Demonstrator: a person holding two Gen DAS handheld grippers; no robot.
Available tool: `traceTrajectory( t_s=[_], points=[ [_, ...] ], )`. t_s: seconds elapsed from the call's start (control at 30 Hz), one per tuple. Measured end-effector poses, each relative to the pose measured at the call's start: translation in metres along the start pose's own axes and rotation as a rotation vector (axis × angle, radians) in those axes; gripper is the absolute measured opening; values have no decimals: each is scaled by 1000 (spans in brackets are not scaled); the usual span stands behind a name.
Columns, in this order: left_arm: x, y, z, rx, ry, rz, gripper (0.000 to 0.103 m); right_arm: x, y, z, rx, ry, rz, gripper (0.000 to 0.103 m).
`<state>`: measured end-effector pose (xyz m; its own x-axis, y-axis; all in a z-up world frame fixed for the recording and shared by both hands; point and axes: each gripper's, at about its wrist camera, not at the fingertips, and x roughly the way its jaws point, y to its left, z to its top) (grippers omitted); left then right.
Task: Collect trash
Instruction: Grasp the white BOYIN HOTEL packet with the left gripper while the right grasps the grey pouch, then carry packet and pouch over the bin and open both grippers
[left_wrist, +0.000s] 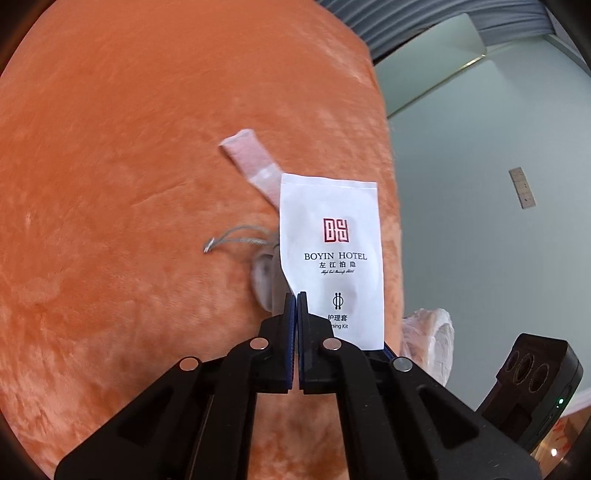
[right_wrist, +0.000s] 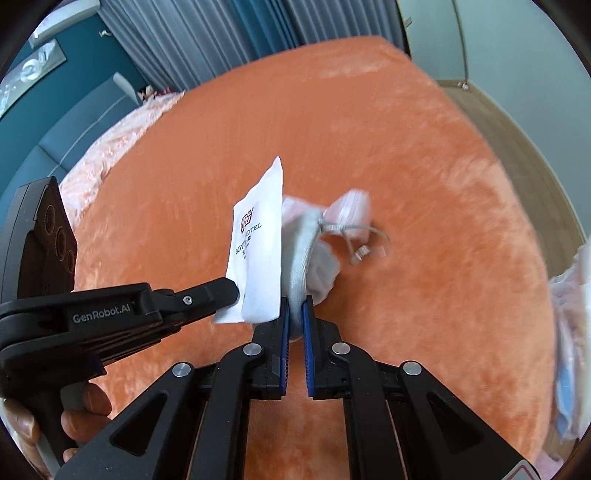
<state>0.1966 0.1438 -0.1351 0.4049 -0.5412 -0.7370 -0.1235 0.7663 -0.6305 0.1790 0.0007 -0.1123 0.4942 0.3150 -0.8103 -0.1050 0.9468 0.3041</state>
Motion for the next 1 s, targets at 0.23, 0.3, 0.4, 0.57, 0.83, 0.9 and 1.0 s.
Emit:
traceTrajectory(
  t_s=[0.23,0.3,0.4,0.57,0.83,0.9,1.0],
  points=[
    [-31,-64,-8,139,-51,-39,0,-63,-25,11,42,-130,-34,6],
    [-40,-88,-11,187,-71,-49,0,-83,-34,13,64,-170,-46,6],
    [-47,-118,-17,249,-75,-62,0,-116,-52,16,91,-234,-62,6],
    [-51,-168,-33,370,-89,-63,0,-168,-85,18,149,-333,-94,7],
    [-40,-245,-68,532,-70,-99,0,-240,-144,10,241,-469,-164,6],
    [-34,-264,-79,571,-60,-105,0,-254,-157,5,264,-493,-179,7],
    [-28,-284,-93,612,-45,-112,0,-273,-175,-2,297,-523,-205,6]
  ],
)
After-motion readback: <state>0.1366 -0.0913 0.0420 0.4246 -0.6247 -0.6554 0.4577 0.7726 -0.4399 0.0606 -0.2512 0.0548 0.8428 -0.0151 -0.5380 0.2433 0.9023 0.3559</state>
